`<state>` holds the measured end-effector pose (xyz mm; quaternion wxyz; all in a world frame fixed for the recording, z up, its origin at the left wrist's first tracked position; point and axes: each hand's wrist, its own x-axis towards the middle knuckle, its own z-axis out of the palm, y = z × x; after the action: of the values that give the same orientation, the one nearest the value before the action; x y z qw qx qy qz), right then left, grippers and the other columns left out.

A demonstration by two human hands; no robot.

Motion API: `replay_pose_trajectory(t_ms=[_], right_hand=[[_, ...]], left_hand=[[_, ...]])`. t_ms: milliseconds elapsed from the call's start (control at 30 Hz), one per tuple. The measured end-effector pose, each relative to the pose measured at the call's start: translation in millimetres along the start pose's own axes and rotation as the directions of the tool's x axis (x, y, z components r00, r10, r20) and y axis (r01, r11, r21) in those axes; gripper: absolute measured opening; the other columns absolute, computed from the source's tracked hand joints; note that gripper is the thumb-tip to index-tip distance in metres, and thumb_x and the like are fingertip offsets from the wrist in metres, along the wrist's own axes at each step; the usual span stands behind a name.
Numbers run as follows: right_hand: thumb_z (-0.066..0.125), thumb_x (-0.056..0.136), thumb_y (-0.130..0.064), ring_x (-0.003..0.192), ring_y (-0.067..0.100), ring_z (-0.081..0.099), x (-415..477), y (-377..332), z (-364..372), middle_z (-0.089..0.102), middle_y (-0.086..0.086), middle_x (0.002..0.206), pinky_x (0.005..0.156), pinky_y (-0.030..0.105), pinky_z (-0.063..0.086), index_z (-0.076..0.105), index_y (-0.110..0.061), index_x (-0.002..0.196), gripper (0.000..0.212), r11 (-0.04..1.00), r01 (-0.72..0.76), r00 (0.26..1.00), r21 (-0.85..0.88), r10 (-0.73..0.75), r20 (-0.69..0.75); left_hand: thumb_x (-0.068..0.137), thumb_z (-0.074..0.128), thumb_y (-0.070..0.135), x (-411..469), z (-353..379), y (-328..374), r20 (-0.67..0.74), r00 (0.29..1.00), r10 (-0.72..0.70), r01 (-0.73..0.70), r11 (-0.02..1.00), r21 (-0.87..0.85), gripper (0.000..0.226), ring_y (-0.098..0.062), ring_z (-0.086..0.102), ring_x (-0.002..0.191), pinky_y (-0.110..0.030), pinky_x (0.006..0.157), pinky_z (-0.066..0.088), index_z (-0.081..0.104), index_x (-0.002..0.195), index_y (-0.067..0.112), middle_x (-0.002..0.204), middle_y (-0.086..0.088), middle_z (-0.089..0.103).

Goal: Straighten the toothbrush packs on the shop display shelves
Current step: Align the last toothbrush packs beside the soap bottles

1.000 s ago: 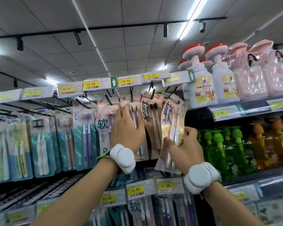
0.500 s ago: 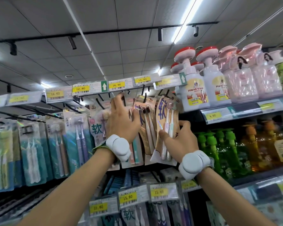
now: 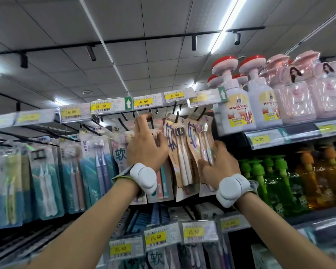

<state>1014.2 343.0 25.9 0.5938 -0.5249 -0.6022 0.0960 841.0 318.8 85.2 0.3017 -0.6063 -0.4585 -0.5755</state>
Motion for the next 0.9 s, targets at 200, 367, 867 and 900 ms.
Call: replay_pose_trajectory(t_ms=[200, 367, 867, 900], right_hand=[[0.064, 0.086, -0.031, 0.105, 0.043, 0.061, 4, 13, 2, 0.061, 0.018, 0.118, 0.081, 0.04, 0.052, 0.033, -0.033, 0.139, 0.062, 0.999, 0.019, 1.0, -0.029, -0.019, -0.015], [0.066, 0.087, -0.03, 0.11, 0.043, 0.058, 3, 19, -1, 0.059, 0.02, 0.122, 0.078, 0.033, 0.04, 0.037, -0.027, 0.141, 0.061, 1.0, 0.008, 1.0, -0.005, -0.008, -0.01], [0.067, 0.087, -0.034, 0.118, 0.036, 0.055, -43, 5, -7, 0.051, 0.014, 0.136, 0.087, 0.038, 0.045, 0.045, -0.017, 0.136, 0.057, 1.0, -0.006, 0.999, 0.011, 0.007, -0.041], [0.067, 0.088, -0.035, 0.116, 0.033, 0.057, -48, 4, -8, 0.053, 0.011, 0.134, 0.083, 0.035, 0.044, 0.048, -0.021, 0.134, 0.052, 1.0, 0.009, 1.0, 0.024, -0.009, -0.022]], left_hand=[[0.092, 0.059, 0.024, -1, -3, 3, -0.005, 1.0, -0.006, 0.006, 1.0, -0.011, 0.045, -0.023, 0.059, 0.083, -0.042, 0.064, 0.057, 0.039, 0.132, 0.017, 0.132, 0.0, 0.052], [0.094, 0.056, 0.02, -3, -7, 4, 0.035, 0.999, -0.03, 0.032, 0.997, -0.063, 0.048, -0.024, 0.06, 0.099, -0.033, 0.074, 0.046, 0.038, 0.138, 0.019, 0.142, 0.001, 0.049], [0.096, 0.055, 0.023, -59, -29, 19, 0.17, 0.985, 0.005, 0.016, 0.992, -0.126, 0.036, -0.028, 0.061, 0.096, -0.028, 0.079, 0.037, 0.047, 0.13, 0.019, 0.126, -0.001, 0.054], [0.096, 0.054, 0.023, -69, -31, 21, 0.181, 0.983, 0.01, 0.016, 0.99, -0.142, 0.03, -0.026, 0.06, 0.089, -0.028, 0.077, 0.038, 0.049, 0.125, 0.02, 0.121, 0.001, 0.055]])
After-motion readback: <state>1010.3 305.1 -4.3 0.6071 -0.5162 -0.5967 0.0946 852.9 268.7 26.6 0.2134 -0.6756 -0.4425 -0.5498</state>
